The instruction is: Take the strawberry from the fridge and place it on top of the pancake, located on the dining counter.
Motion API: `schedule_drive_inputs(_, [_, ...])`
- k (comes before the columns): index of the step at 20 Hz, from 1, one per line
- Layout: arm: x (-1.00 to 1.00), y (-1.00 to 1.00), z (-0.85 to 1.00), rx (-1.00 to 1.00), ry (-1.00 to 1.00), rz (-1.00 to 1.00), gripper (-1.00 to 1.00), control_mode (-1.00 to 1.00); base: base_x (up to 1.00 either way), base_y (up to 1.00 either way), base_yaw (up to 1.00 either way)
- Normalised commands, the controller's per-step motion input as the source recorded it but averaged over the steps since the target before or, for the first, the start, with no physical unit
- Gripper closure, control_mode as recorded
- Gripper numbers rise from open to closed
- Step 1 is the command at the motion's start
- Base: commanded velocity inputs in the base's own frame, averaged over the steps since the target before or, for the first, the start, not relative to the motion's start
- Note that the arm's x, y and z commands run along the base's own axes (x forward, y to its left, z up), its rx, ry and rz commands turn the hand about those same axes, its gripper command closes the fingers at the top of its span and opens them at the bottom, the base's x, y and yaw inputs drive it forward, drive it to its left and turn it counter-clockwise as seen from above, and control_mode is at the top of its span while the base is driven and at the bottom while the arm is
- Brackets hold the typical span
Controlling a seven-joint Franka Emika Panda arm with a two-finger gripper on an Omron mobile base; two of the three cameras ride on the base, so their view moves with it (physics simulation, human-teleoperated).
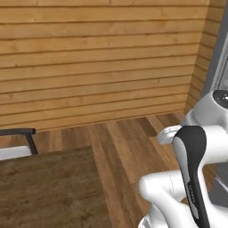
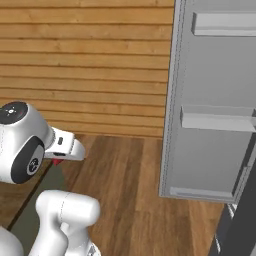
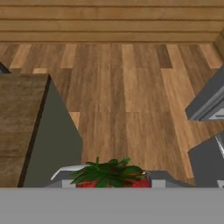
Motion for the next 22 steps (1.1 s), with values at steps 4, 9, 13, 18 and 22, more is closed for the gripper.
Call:
schedule_drive_inputs(4, [0.0,0.0,0.0,0.0,0.0,0.0,1.0,1.0,1.0,0.04,0.0])
schedule_drive_inputs(9, [0.0,0.0,0.0,0.0,0.0,0.0,1.0,1.0,0.98,-0.07,-0.14])
schedule_drive_inputs(13, [0.0,0.0,0.0,0.0,0.0,0.0,1.0,1.0,0.86,0.2,-0.11])
schedule_drive_inputs(18, [0.0,0.0,0.0,0.0,0.0,0.0,1.0,1.0,1.0,0.13,-0.07])
schedule_drive_inputs(22, [0.0,0.0,0.0,0.0,0.0,0.0,1.0,1.0,1.0,0.11,-0.01])
